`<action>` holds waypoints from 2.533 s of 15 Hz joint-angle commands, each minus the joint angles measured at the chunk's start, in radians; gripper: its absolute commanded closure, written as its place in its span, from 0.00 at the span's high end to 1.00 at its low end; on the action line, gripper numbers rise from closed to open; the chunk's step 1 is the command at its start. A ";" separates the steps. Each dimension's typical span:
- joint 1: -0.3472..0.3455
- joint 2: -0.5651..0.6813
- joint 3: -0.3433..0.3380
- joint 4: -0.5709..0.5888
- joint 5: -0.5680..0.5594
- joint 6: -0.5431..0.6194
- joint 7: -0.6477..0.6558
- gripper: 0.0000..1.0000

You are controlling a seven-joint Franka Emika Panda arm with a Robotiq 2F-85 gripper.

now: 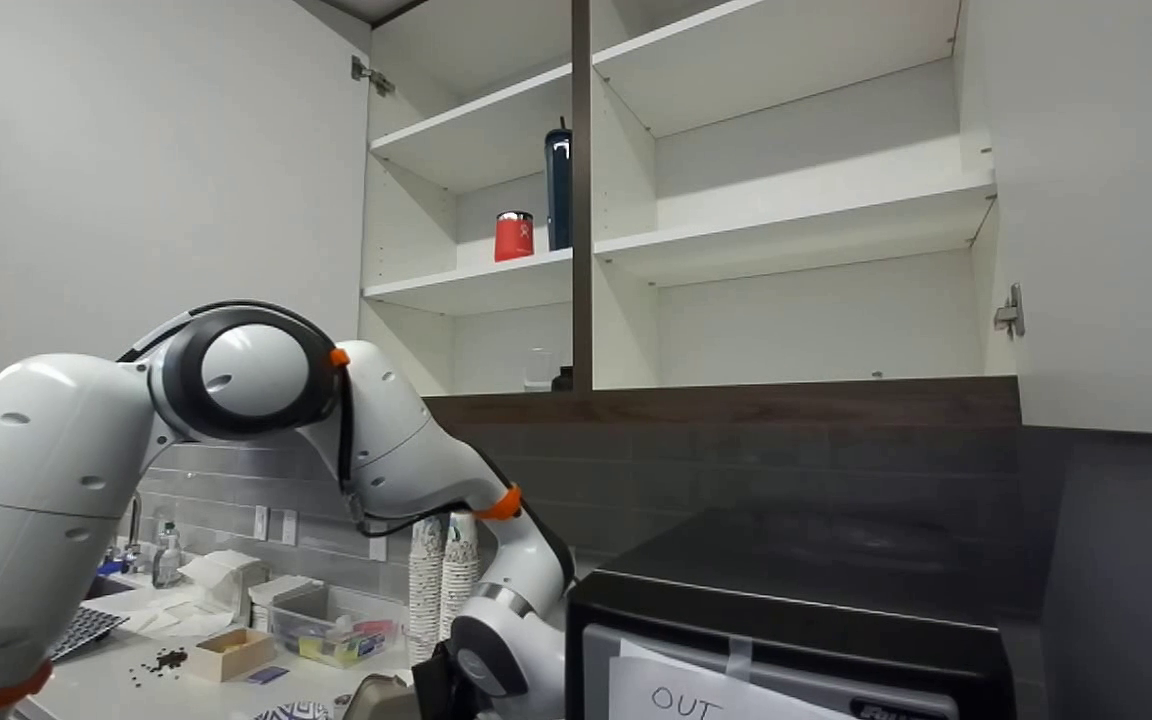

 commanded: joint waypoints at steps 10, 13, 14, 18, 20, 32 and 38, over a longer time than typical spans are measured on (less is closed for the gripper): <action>-0.014 0.044 -0.025 0.014 0.031 -0.032 -0.022 0.19; -0.014 0.044 -0.027 0.014 0.034 -0.029 -0.020 0.40; -0.014 0.044 -0.027 0.013 0.035 -0.028 -0.019 0.46; -0.014 0.043 -0.028 0.013 0.038 -0.025 -0.018 0.61; -0.014 0.041 -0.029 0.012 0.039 -0.023 -0.018 0.66; 0.020 -0.076 -0.033 -0.038 0.017 0.117 -0.045 1.00; 0.049 -0.185 -0.021 -0.077 0.004 0.310 -0.049 1.00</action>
